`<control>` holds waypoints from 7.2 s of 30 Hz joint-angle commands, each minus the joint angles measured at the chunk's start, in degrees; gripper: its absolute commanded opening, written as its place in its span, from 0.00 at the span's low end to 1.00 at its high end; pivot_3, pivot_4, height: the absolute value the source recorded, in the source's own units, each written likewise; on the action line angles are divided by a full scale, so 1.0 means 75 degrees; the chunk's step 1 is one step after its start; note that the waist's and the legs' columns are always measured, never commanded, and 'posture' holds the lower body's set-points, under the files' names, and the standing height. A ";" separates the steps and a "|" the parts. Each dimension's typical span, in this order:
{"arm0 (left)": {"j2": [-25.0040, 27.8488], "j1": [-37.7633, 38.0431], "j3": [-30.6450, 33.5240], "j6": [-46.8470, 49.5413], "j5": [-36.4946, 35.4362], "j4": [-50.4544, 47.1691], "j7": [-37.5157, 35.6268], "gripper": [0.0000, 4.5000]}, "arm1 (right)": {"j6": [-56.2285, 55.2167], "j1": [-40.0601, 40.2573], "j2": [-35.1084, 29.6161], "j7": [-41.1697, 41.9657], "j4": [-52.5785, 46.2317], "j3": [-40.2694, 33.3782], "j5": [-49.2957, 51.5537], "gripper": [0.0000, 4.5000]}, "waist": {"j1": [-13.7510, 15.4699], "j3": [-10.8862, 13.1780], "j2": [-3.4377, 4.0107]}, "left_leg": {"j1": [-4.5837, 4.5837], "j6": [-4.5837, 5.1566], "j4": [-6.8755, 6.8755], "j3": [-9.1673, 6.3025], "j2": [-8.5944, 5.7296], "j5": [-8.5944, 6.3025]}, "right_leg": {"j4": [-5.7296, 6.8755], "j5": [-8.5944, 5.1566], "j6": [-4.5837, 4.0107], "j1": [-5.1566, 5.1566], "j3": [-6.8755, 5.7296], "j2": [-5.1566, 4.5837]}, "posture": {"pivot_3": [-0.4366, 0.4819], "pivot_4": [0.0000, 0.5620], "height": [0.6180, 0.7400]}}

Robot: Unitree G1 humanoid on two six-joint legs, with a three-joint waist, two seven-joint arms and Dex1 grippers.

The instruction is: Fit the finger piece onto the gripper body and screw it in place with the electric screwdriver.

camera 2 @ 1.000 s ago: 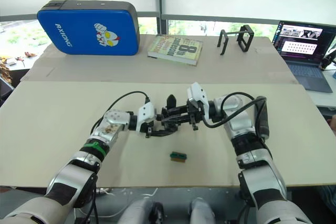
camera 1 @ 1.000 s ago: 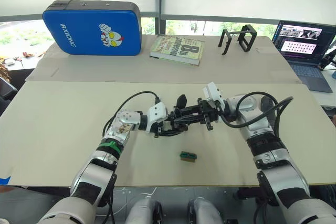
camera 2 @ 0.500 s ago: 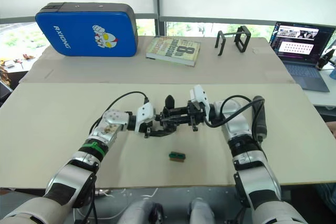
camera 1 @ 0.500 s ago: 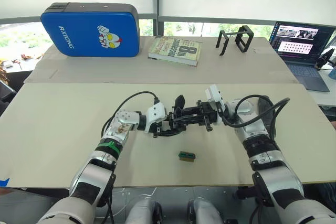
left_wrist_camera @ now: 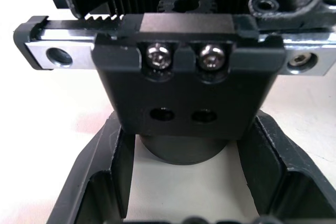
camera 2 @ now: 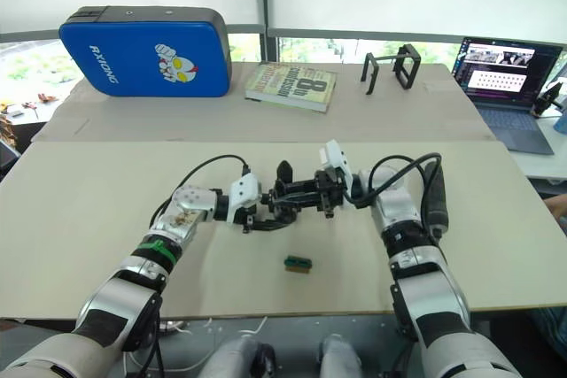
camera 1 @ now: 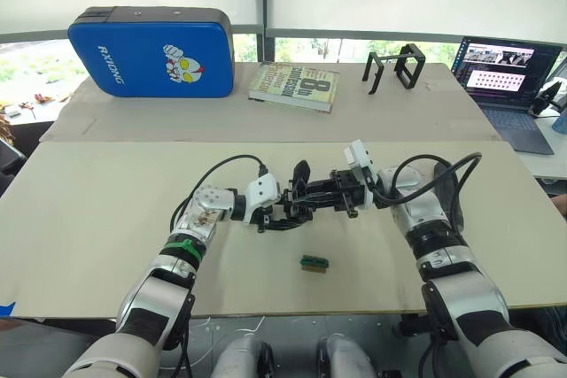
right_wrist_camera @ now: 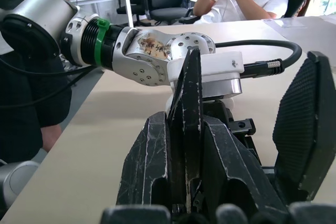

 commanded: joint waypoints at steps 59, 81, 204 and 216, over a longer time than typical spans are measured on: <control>0.0052 0.0250 -0.0071 0.0113 -0.0056 -0.0757 -0.0034 0.51 | 0.1298 0.0680 -0.1117 0.0050 -0.2497 -0.0013 0.0197 0.53 | 0.0028 -0.0010 0.0023 | -0.0002 -0.0002 -0.0051 0.0019 -0.0003 -0.0004 | -0.0012 0.0016 -0.0042 -0.0027 -0.0186 -0.0121 | 0.48 0.27 1.00; 0.3070 0.2634 0.1121 0.4841 -0.2812 -0.7617 -0.1241 1.00 | 0.8295 0.1514 -0.6076 -0.3277 -0.6079 -0.1124 -0.0132 1.00 | 0.0025 0.0050 0.0029 | -0.0059 -0.0005 -0.0062 0.0010 0.0018 -0.0020 | -0.0099 0.0016 -0.0041 -0.0058 -0.0219 -0.0117 | 0.48 0.27 1.00; 0.1684 0.2792 -0.0722 0.0717 -0.1563 -0.5142 -0.1387 1.00 | 0.3687 0.5457 -0.1678 -0.4856 -1.0957 -0.2691 0.3184 0.43 | 0.0208 0.0149 0.0109 | 0.0000 0.0078 -0.0038 0.0111 0.0030 0.0020 | -0.0094 0.0062 -0.0015 -0.0020 -0.0145 0.0004 | 0.48 0.27 1.00; 0.1486 0.2511 -0.0716 0.0667 -0.1418 -0.5036 -0.1350 1.00 | 0.3519 0.5617 -0.1602 -0.4902 -1.0492 -0.2409 0.3032 0.43 | 0.0206 0.0148 0.0106 | 0.0000 0.0081 -0.0034 0.0111 0.0031 0.0019 | -0.0091 0.0063 -0.0016 -0.0020 -0.0146 0.0003 | 0.48 0.27 1.00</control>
